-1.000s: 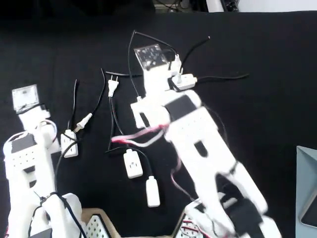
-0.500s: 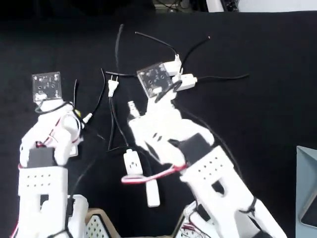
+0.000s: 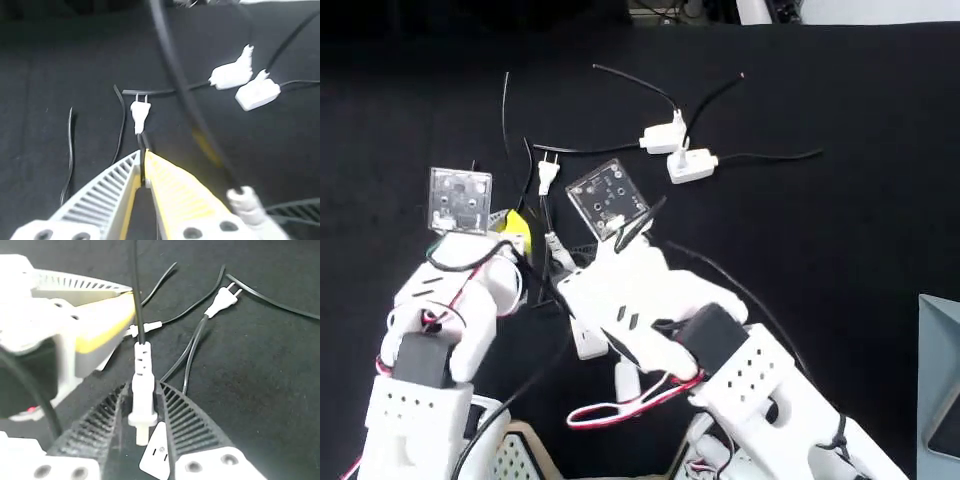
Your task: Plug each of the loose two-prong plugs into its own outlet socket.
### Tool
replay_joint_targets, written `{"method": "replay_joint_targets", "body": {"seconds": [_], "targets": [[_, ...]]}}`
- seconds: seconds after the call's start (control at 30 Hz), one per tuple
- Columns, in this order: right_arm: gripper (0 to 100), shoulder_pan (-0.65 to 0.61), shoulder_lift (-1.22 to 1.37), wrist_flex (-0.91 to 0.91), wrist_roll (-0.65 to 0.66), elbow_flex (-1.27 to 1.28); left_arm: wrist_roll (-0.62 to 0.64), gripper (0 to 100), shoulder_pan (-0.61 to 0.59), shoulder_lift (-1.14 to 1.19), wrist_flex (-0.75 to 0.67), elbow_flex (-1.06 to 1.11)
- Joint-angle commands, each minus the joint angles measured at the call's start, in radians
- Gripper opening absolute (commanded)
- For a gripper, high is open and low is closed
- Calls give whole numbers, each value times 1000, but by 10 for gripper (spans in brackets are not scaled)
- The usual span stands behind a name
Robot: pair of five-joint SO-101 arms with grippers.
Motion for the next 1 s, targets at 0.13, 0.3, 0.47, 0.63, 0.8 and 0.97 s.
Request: {"method": "replay_joint_targets", "body": {"seconds": [0.13, 0.3, 0.47, 0.63, 0.8, 0.97], "targets": [[11, -20, -25, -12, 9, 21, -112, 29, 97, -152, -11, 53], [11, -20, -25, -14, 11, 45, -155, 31, 174, -284, 37, 93], [11, -20, -76, -12, 11, 38, -157, 30, 127, -407, 104, 91], [11, -20, -205, -5, 12, 50, -155, 30, 33, -509, 141, 91], [11, -80, -302, 40, 38, 68, -155, 30, 22, -520, 143, 102], [11, -169, -331, 51, 38, 99, -158, 30, 62, -522, 138, 91]]}}
